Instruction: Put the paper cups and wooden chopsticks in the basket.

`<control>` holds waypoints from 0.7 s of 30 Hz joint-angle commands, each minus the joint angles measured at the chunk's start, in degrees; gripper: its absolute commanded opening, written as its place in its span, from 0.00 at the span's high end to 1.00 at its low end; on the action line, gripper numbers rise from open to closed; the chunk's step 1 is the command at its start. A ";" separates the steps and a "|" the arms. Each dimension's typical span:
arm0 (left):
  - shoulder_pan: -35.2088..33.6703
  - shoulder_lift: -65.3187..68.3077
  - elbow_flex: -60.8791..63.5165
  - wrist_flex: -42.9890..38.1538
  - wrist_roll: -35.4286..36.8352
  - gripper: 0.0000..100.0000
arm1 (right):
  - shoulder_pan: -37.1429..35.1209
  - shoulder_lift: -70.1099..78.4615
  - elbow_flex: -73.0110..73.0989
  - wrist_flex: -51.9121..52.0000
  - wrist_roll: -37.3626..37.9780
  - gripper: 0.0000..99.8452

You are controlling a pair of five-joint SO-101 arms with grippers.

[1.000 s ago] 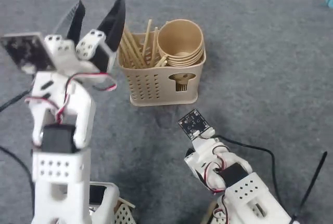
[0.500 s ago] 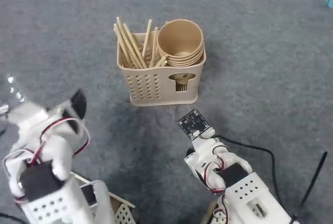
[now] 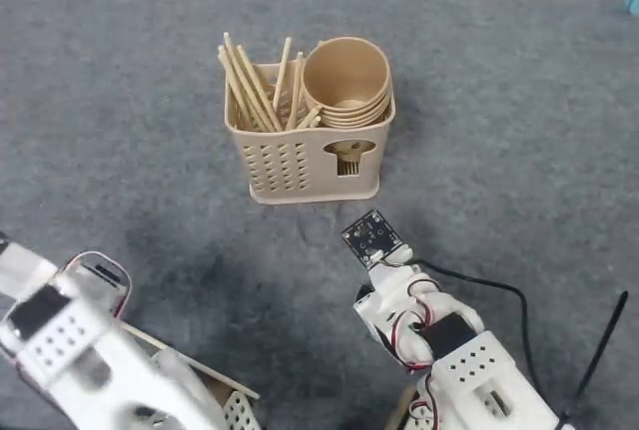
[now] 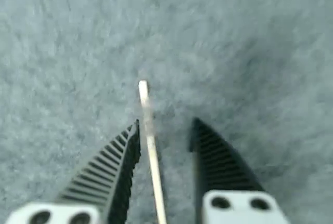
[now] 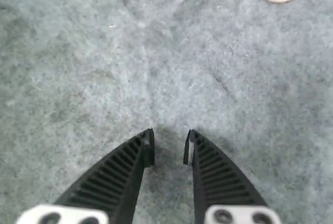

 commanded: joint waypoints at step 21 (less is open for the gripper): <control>-0.44 39.38 -5.05 -17.76 -3.60 0.90 | 0.84 -1.19 -0.97 -0.84 0.97 0.90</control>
